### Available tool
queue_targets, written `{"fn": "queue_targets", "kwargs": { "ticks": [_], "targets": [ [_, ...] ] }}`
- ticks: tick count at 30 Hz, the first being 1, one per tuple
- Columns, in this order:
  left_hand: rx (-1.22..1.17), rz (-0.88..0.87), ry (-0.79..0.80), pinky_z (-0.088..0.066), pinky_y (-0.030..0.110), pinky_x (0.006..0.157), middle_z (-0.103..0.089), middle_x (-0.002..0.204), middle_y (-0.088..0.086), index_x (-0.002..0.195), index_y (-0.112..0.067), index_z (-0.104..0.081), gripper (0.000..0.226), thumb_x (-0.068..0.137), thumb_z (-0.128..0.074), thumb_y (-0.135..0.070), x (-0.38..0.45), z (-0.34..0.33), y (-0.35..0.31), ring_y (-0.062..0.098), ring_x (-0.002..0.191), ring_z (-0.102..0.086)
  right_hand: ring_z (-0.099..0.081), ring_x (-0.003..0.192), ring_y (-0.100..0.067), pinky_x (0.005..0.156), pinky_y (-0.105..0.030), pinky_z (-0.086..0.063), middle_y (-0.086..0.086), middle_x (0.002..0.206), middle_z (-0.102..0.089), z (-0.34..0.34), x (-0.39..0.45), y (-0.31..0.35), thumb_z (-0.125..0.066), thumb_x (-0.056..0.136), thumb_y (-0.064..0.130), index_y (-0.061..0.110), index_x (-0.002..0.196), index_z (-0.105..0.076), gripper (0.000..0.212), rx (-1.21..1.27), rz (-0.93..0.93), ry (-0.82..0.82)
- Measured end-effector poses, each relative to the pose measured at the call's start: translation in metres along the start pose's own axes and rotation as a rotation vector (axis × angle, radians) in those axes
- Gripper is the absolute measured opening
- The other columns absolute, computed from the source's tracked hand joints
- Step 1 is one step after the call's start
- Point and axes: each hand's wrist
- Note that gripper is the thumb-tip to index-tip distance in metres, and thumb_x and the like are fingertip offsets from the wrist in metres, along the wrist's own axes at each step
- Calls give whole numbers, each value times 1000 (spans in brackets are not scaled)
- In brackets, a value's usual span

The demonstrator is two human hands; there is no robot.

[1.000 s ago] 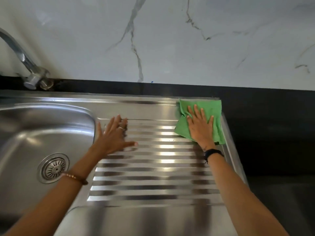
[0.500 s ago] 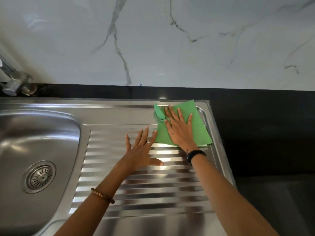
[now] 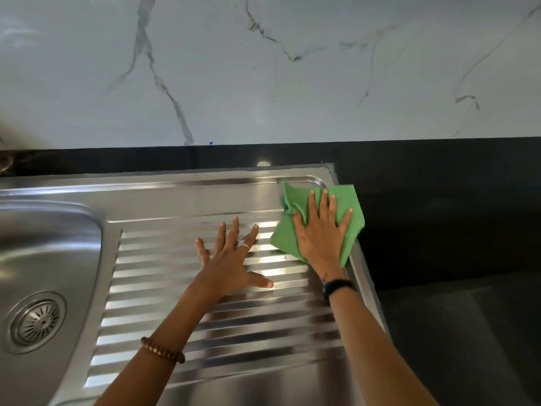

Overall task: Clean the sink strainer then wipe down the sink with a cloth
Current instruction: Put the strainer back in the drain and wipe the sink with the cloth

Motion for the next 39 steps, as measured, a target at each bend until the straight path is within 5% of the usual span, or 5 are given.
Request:
{"fn": "queue_targets", "kwargs": {
  "ticks": [4,17,27,32,39],
  "targets": [
    [22,-20,4,21,65,102,49,131,-6,123,-44,36,114,40,-25,-93,0,-1,4,27,133,37,0,146,-29,110,-60,12,-10,159,3,4,54,16,-18,97,47,16,150,0,63,20,-6,17],
    [-35,2,-4,22,63,103,37,149,2,140,-40,22,116,60,-52,-81,-4,1,1,25,137,32,-12,145,-31,114,-47,10,-19,156,-12,1,-39,-11,-10,95,54,17,149,-5,66,-27,91,27],
    [-118,170,-457,12,41,114,20,152,0,140,-27,18,103,65,-17,-88,-109,-15,94,16,139,22,-7,146,-25,114,-53,10,-16,158,-11,5,-7,21,-19,100,40,10,149,-15,58,38,-84,5],
    [-233,361,-387,6,48,116,17,155,9,142,-21,20,119,59,-28,-91,-140,-25,121,22,140,22,-2,146,-34,115,-55,7,-24,156,-5,-5,-37,101,-16,98,46,9,149,-9,63,74,37,53],
    [-454,366,-477,-8,34,118,10,157,10,146,-10,13,127,64,-66,-66,-144,-20,123,20,146,2,-1,146,-33,115,-52,8,-23,156,-5,-23,-73,253,-18,98,45,11,148,-17,60,111,310,115]
  ]
}}
Point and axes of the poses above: each hand's wrist, its own x-axis towards the middle knuckle, its own z-axis out of the back of the hand, y = z × x
